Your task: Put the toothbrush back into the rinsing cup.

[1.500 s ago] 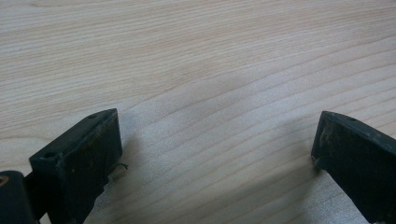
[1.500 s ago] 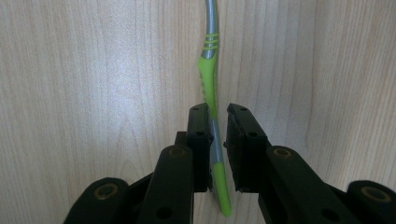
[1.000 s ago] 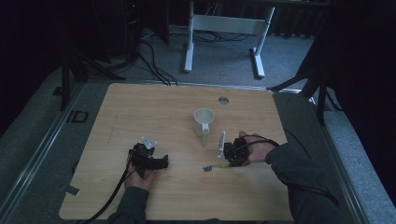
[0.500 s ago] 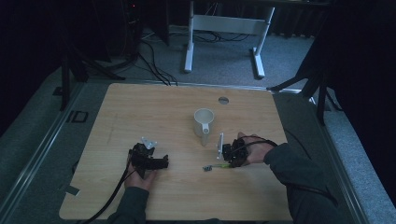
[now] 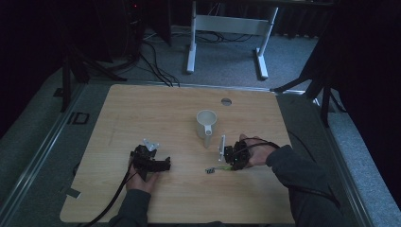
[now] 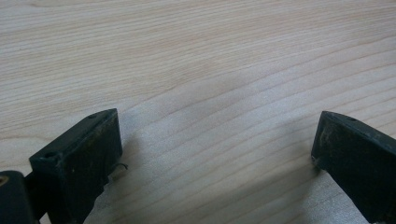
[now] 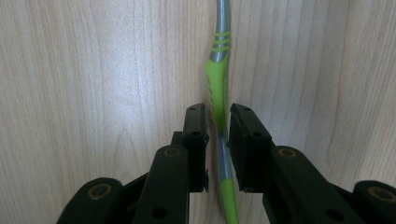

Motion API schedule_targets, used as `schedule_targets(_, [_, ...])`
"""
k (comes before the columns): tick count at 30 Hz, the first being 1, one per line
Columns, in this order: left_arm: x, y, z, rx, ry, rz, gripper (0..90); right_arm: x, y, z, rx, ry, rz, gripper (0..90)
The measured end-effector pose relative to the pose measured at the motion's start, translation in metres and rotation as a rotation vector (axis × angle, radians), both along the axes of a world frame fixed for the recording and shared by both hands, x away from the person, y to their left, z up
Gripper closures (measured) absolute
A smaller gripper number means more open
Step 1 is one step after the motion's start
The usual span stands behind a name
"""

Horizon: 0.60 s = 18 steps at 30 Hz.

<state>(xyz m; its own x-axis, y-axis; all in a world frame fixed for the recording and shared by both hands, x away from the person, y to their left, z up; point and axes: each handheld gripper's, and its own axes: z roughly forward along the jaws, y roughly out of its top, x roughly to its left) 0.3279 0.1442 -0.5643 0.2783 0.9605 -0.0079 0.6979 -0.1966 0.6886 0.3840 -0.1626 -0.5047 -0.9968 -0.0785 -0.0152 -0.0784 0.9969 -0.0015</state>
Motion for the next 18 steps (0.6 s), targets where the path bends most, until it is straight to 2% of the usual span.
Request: schedule_targets(18, [0.0,0.0,0.0001,0.0,0.001,0.0,1.9,0.0013,0.0068,-0.0056,-0.002,0.007,-0.007,76.6])
